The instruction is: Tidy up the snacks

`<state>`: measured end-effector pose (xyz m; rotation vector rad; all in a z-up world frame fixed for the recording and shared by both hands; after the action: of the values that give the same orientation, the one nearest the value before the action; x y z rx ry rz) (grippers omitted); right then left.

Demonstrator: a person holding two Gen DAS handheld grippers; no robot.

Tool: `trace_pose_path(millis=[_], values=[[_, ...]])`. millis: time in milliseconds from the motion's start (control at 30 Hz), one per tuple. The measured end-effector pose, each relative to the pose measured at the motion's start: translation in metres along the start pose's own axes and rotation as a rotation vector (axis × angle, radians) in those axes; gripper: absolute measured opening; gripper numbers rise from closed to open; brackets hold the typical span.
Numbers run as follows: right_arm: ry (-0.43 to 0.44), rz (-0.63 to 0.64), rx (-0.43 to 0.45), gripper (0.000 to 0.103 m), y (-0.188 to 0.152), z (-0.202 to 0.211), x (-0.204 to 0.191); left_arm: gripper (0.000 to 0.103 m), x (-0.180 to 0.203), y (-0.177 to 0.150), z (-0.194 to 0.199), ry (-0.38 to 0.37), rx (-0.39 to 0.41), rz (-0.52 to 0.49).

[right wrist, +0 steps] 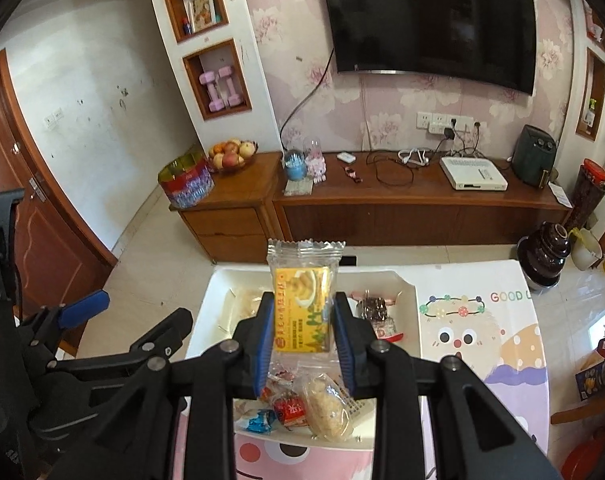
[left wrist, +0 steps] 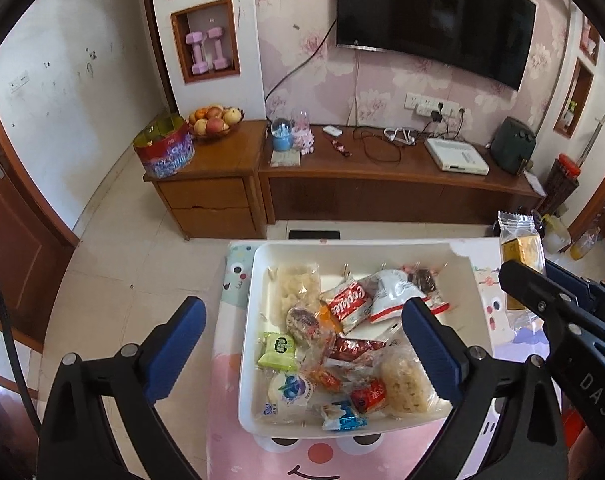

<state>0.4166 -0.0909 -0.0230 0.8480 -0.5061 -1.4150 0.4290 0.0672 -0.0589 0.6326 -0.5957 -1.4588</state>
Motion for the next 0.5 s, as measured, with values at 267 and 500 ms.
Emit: trace_pose_path(millis=[267, 500], values=[[-0.026, 0.015, -0.079, 0.04, -0.025, -0.024, 0.011, 0.098, -0.002, -0.018, -0.013, 0.014, -0.047, -0.006], [-0.033, -0.023, -0.091, 0.041, -0.036, -0.017, 0.02, 0.098, -0.002, -0.027, -0.006, 0.011, -0.059, 0.0]])
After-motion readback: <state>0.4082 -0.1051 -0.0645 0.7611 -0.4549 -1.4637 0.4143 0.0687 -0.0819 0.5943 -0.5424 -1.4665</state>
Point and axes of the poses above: each gripper's, at about its wrist camera, not at the fingertips, and z roughly against the way its jaws point, x to its right, y to its top, the point moved 10 cm from there along -z, roughly the way its jaws point, and after that the axes turned 9 degrees about x, right-handed, at the moved point
